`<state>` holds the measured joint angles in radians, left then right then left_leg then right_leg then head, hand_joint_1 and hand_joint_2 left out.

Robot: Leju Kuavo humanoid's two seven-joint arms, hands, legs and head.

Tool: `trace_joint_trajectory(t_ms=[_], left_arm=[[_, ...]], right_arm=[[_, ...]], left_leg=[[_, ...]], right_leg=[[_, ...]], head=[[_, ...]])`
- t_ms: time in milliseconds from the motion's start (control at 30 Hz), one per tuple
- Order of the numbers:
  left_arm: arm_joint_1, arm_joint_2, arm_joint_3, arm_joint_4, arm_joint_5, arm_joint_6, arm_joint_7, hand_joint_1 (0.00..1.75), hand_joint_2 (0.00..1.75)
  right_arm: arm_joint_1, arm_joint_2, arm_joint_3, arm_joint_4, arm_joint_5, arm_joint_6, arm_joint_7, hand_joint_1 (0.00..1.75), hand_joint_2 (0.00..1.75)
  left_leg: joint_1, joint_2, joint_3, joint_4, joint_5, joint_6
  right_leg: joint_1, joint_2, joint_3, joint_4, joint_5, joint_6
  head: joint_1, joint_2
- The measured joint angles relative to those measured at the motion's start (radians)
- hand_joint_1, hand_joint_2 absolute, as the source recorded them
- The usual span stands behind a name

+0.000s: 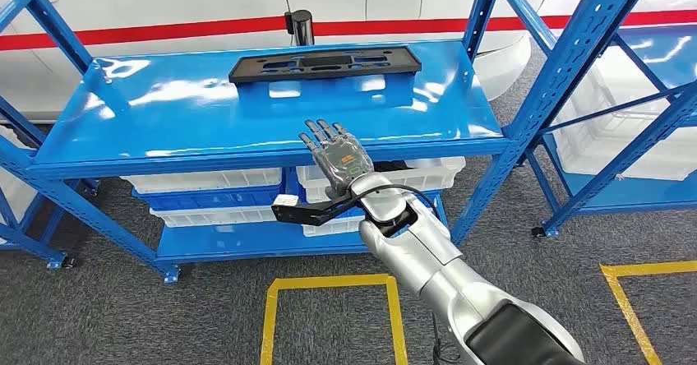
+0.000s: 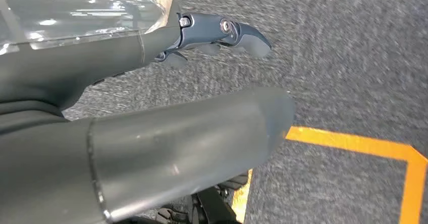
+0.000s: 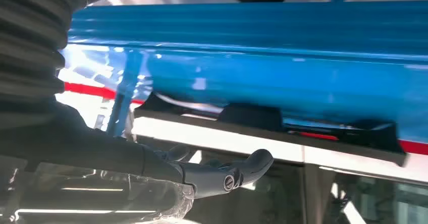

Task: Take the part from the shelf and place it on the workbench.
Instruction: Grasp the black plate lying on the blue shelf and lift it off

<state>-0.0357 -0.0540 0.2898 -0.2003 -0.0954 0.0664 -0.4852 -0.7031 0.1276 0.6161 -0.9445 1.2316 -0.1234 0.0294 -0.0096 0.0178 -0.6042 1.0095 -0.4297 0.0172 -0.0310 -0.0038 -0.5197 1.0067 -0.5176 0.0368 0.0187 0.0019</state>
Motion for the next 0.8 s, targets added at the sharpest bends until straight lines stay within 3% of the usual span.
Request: trace_joint_trajectory(t_ms=[800], left_arm=[[0.000, -0.005, 0.022, 0.000, -0.023, 0.008, 0.018, 0.00, 0.00]], right_arm=[[-0.023, 0.007, -0.017, -0.045, -0.126, -0.003, -0.009, 0.00, 1.75]], left_leg=[[0.000, 0.000, 0.000, 0.000, 0.000, 0.000]], right_leg=[[0.000, 0.000, 0.000, 0.000, 0.000, 0.000]], head=[[0.000, 0.000]])
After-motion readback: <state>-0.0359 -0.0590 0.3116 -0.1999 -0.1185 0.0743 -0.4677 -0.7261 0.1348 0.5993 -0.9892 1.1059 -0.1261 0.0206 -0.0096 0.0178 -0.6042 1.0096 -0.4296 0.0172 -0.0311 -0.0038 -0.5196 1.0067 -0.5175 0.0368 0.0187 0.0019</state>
